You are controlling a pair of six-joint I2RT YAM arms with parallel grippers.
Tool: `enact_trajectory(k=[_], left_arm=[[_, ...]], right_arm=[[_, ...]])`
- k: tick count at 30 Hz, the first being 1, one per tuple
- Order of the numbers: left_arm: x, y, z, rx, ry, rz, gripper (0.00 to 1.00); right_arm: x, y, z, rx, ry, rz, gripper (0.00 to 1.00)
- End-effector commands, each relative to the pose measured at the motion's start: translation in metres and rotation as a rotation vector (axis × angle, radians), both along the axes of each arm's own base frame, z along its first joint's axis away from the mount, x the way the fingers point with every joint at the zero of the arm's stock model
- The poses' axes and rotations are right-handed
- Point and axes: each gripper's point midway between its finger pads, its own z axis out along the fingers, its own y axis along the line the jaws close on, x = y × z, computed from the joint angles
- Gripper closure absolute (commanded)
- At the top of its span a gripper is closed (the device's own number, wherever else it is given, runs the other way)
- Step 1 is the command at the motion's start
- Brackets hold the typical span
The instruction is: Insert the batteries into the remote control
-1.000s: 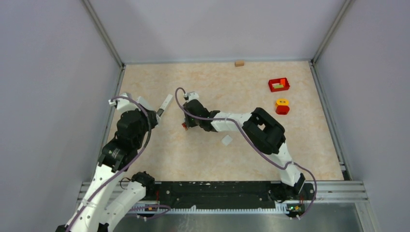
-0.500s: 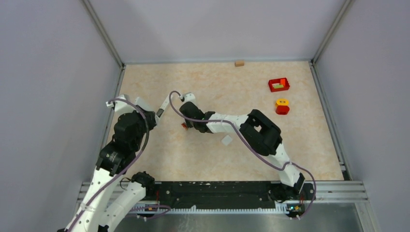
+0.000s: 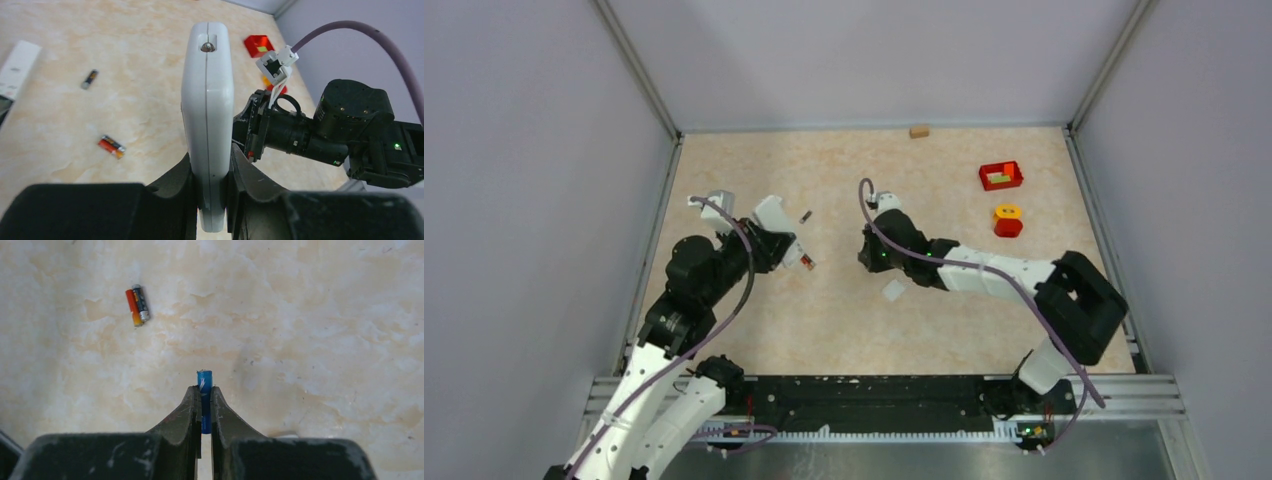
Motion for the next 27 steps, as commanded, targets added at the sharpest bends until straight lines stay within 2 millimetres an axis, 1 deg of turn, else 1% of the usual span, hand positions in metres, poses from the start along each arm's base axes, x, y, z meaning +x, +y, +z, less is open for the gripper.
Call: enact_trajectory(k=[1, 5, 6, 8, 11, 13, 16, 20, 23, 25, 27], left_arm=[[-0.009, -0.043, 0.036, -0.111, -0.111, -0.251, 1.0], [-0.014, -0.066, 0.036, -0.169, -0.03, -0.378, 1.0], [-0.016, -0.073, 0.034, -0.179, -0.006, -0.425, 1.0], [-0.019, -0.085, 0.026, -0.197, 0.049, -0.506, 1.0], [-0.029, -0.1, 0.014, -0.205, 0.115, -0.649, 1.0], [-0.031, -0.103, 0.008, -0.207, 0.145, -0.685, 1.0], [-0.028, -0.102, 0.001, -0.19, 0.146, -0.674, 1.0], [-0.035, -0.101, 0.002, -0.162, 0.099, -0.711, 1.0], [-0.042, -0.1, 0.006, -0.141, 0.061, -0.738, 1.0], [-0.04, -0.098, 0.006, -0.128, 0.048, -0.72, 1.0], [-0.035, -0.095, 0.006, -0.119, 0.045, -0.676, 1.0]], right_arm=[[-0.016, 0.0, 0.058, 0.205, -0.059, 0.048, 1.0], [-0.034, -0.018, 0.084, 0.246, -0.125, 0.111, 1.0], [-0.038, -0.02, 0.092, 0.254, -0.148, 0.133, 1.0], [-0.046, -0.025, 0.1, 0.257, -0.18, 0.174, 1.0], [-0.054, -0.03, 0.109, 0.252, -0.215, 0.226, 1.0], [-0.056, -0.034, 0.106, 0.221, -0.221, 0.241, 1.0], [-0.06, -0.046, 0.092, 0.151, -0.2, 0.241, 1.0], [-0.066, -0.056, 0.08, 0.105, -0.199, 0.262, 1.0], [-0.07, -0.058, 0.08, 0.1, -0.206, 0.286, 1.0], [-0.07, -0.058, 0.081, 0.104, -0.204, 0.278, 1.0], [-0.068, -0.056, 0.083, 0.119, -0.194, 0.264, 1.0]])
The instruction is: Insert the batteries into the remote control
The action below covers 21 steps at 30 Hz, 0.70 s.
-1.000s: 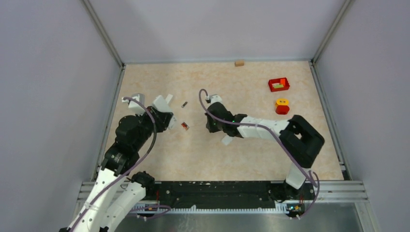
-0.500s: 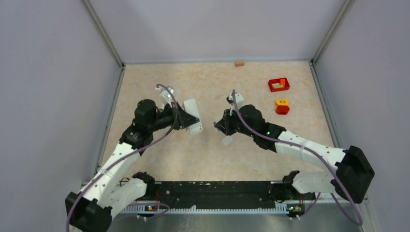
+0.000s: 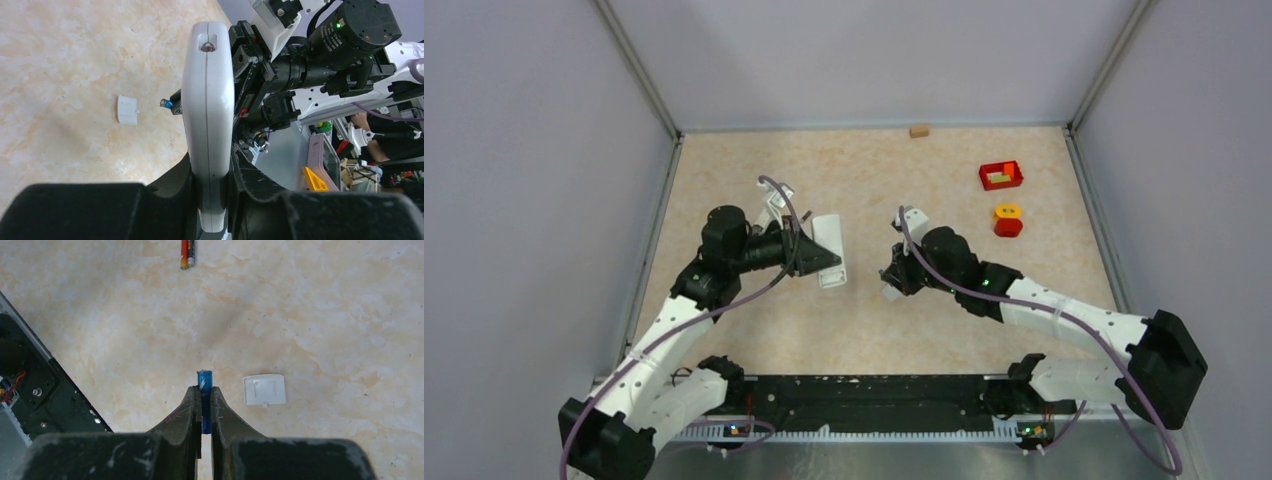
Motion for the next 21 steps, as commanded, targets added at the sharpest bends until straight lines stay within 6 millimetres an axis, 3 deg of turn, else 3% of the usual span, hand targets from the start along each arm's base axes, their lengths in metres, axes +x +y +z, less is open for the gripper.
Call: enact_trajectory(k=[1, 5, 10, 16, 21], left_arm=[[0.007, 0.005, 0.023, -0.009, -0.13, 0.041, 1.0], [0.036, 0.018, 0.014, 0.002, -0.095, 0.248, 1.0], [0.075, 0.039, -0.006, -0.041, -0.035, 0.52, 1.0], [0.091, 0.049, -0.024, -0.125, -0.048, 0.632, 1.0], [0.095, 0.053, -0.03, -0.148, -0.034, 0.676, 1.0]], right_arm=[[0.004, 0.004, 0.022, 0.059, -0.03, -0.007, 1.0], [0.006, 0.013, 0.026, 0.151, 0.093, -0.108, 1.0], [0.004, 0.033, 0.036, 0.371, 0.369, -0.288, 1.0], [0.011, 0.051, 0.062, 0.684, 0.605, -0.449, 1.0], [0.017, 0.065, 0.071, 0.766, 0.751, -0.519, 1.0]])
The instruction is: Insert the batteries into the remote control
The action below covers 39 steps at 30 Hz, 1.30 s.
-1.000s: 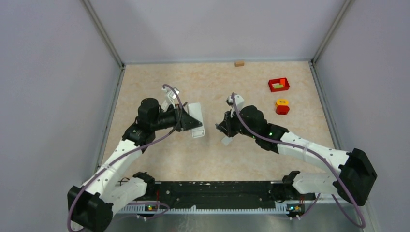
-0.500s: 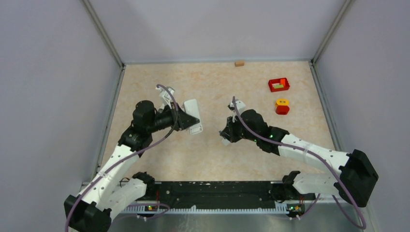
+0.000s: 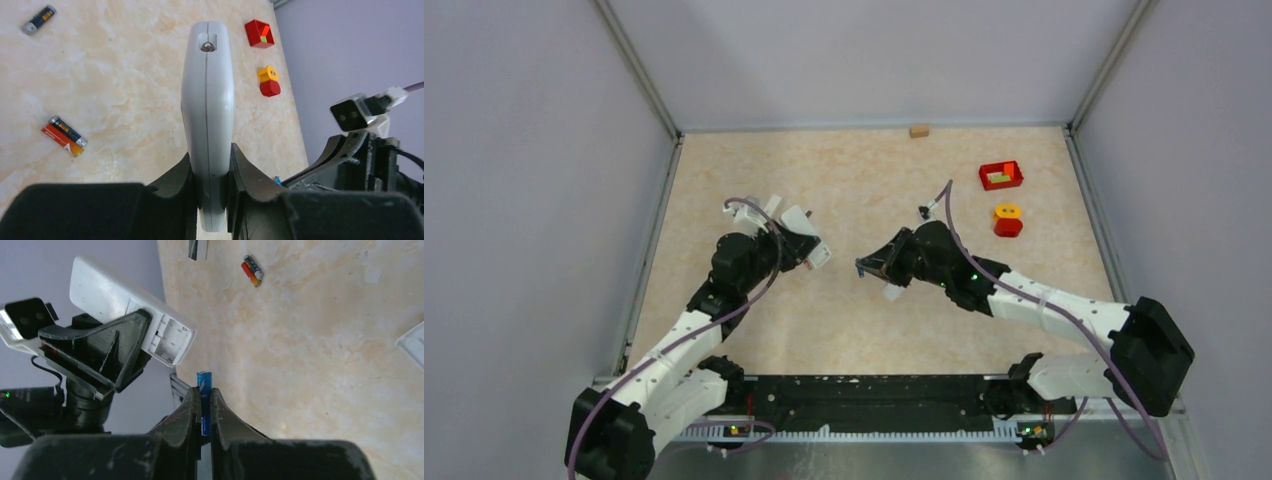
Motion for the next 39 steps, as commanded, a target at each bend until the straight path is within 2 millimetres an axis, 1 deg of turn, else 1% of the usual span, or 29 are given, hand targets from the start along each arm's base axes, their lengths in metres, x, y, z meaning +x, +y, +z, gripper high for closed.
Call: enact_trajectory(k=[1, 3, 6, 8, 9, 11, 17, 20, 24, 29, 35, 39], left_arm=[[0.018, 0.004, 0.038, -0.099, -0.128, 0.081, 1.0], [0.017, 0.002, 0.036, -0.115, -0.107, 0.077, 1.0], [0.015, -0.001, 0.037, -0.128, -0.092, 0.062, 1.0], [0.016, -0.001, 0.037, -0.128, -0.102, 0.06, 1.0], [0.017, -0.001, 0.037, -0.126, -0.108, 0.063, 1.0], [0.02, -0.003, 0.037, -0.125, -0.124, 0.056, 1.0], [0.03, -0.008, 0.037, -0.112, -0.144, 0.041, 1.0], [0.031, -0.009, 0.034, -0.111, -0.144, 0.039, 1.0], [0.033, -0.011, 0.034, -0.11, -0.147, 0.033, 1.0], [0.033, -0.011, 0.031, -0.108, -0.144, 0.031, 1.0], [0.03, -0.01, 0.035, -0.112, -0.157, 0.027, 1.0], [0.029, -0.011, 0.034, -0.11, -0.153, 0.023, 1.0]], right_arm=[[0.016, 0.023, 0.038, 0.205, 0.154, -0.11, 1.0], [0.018, 0.03, 0.041, 0.217, 0.196, -0.128, 1.0], [0.02, 0.035, 0.039, 0.217, 0.265, -0.166, 1.0], [0.019, 0.038, 0.045, 0.241, 0.287, -0.181, 1.0], [0.023, 0.038, 0.047, 0.246, 0.285, -0.205, 1.0], [0.023, 0.04, 0.048, 0.243, 0.305, -0.219, 1.0], [0.024, 0.052, 0.046, 0.237, 0.367, -0.219, 1.0], [0.021, 0.062, 0.043, 0.231, 0.405, -0.188, 1.0], [0.022, 0.069, 0.04, 0.232, 0.431, -0.181, 1.0], [0.022, 0.071, 0.035, 0.227, 0.455, -0.182, 1.0], [0.026, 0.073, 0.039, 0.249, 0.444, -0.193, 1.0], [0.029, 0.076, 0.035, 0.245, 0.451, -0.201, 1.0]])
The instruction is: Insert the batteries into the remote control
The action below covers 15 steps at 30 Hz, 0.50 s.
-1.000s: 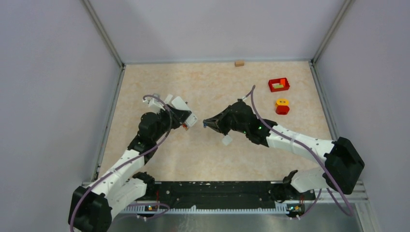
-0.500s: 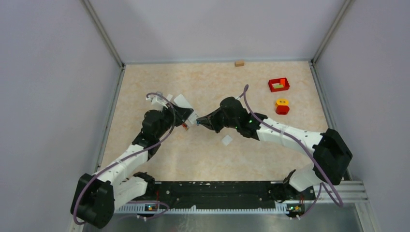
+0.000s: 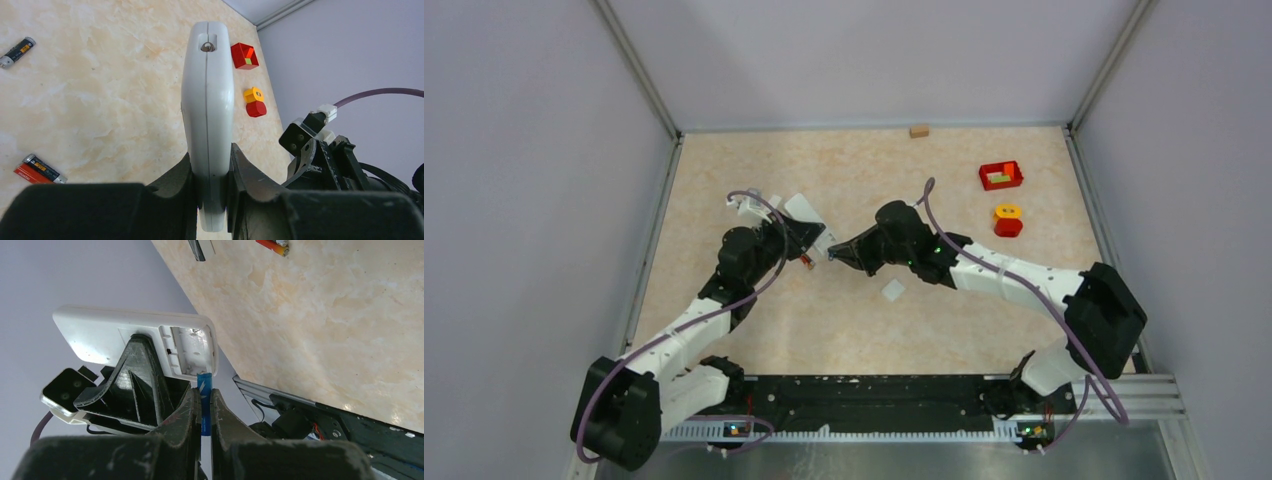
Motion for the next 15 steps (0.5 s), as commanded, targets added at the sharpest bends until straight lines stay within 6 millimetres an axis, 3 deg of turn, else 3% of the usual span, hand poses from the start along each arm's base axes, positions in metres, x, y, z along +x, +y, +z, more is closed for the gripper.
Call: enact_trajectory(k=[1, 15], left_arm=[[-0.0011, -0.0024, 0.0218, -0.021, -0.084, -0.016, 1.0], [-0.0029, -0.0011, 0.0166, -0.003, -0.068, -0.016, 1.0]], right_arm=[[0.0062, 0.0159, 0.024, 0.062, -0.025, 0.001, 1.0], [0.0136, 0.0216, 0.0268, 0.106, -0.051, -0.017, 1.0]])
